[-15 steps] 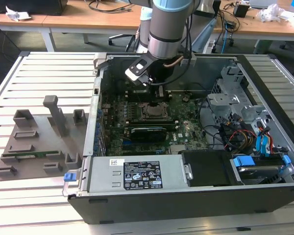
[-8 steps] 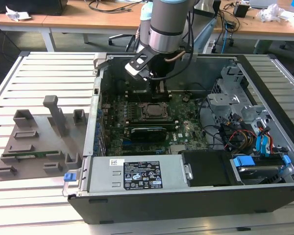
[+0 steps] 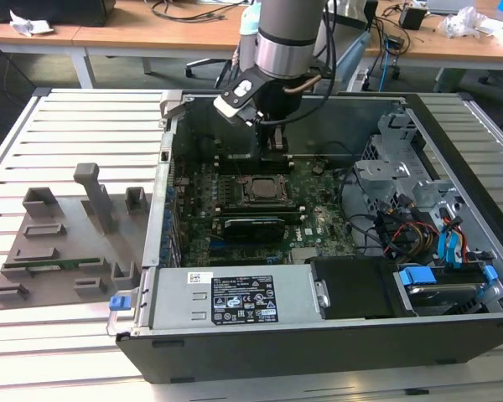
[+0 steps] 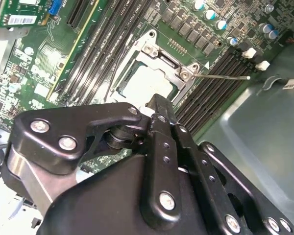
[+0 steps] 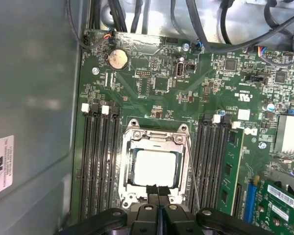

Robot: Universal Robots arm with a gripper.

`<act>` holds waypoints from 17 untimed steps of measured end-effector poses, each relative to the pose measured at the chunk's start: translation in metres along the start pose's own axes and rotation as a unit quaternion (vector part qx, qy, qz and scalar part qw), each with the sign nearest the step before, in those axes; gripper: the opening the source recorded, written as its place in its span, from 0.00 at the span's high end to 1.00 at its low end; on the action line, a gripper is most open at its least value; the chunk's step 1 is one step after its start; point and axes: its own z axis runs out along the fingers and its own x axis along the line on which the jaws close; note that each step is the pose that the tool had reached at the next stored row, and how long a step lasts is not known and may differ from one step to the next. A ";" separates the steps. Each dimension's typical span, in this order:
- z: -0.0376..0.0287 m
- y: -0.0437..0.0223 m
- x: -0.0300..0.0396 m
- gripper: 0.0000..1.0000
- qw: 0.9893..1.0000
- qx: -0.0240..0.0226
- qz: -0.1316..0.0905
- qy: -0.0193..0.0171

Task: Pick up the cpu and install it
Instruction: 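Close the cpu cover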

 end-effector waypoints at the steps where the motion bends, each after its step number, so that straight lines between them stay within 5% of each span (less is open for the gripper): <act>1: -0.0026 -0.0001 -0.0001 0.89 1.000 0.000 0.000 0.000; 17: -0.0444 -0.0026 -0.0011 0.89 1.000 0.000 0.000 0.000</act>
